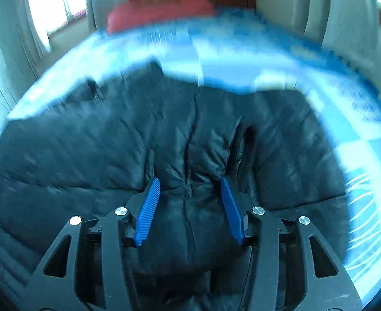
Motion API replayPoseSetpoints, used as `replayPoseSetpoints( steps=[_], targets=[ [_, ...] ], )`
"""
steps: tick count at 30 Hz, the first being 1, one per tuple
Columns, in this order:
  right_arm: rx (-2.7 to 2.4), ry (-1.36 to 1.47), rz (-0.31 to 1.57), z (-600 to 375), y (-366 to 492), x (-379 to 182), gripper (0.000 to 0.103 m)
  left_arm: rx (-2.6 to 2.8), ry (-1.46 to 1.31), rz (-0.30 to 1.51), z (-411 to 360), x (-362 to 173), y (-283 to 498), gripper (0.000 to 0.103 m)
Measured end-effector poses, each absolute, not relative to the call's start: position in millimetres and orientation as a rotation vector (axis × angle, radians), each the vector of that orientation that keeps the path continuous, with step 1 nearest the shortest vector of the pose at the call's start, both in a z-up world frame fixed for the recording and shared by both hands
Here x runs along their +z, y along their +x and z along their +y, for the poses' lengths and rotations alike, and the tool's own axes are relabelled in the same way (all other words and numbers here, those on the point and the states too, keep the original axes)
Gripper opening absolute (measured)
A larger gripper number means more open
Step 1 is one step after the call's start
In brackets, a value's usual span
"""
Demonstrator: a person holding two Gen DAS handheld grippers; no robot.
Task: Fold large clothes
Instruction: 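Grasp the jacket hem with both grippers side by side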
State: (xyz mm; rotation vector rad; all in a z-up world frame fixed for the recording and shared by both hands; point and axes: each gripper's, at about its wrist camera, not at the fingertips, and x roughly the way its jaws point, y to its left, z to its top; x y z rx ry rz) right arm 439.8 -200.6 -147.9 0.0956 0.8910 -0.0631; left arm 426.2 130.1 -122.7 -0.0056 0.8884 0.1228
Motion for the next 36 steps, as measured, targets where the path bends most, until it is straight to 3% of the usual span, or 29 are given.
replayPoseSetpoints(
  steps=[9,15,22,26,30,36],
  targets=[
    [-0.054,0.082,0.804,-189.0,459.5,-110.9,0.051,0.115,-0.058,0.737,135.2,-79.3,421.2,0.072],
    [-0.075,0.042,0.873,-188.2,485.2,-141.8,0.056,0.108,-0.057,0.911,138.9,-125.4,475.5,0.074],
    [-0.101,0.019,0.857,-189.8,437.9,-131.9,0.056,0.109,-0.146,0.844,156.2,-111.3,443.7,0.074],
    [-0.082,0.011,0.866,-190.1,437.6,-139.3,0.057,0.066,-0.174,0.936,161.1,-133.7,454.0,0.074],
    [-0.052,0.066,0.854,-197.7,404.4,-112.7,0.057,0.056,-0.179,0.918,163.1,-111.9,429.8,0.074],
    [-0.049,0.078,0.874,-216.9,305.5,-102.7,0.063,0.009,-0.18,0.9,178.2,-96.4,334.9,0.074]
  ],
)
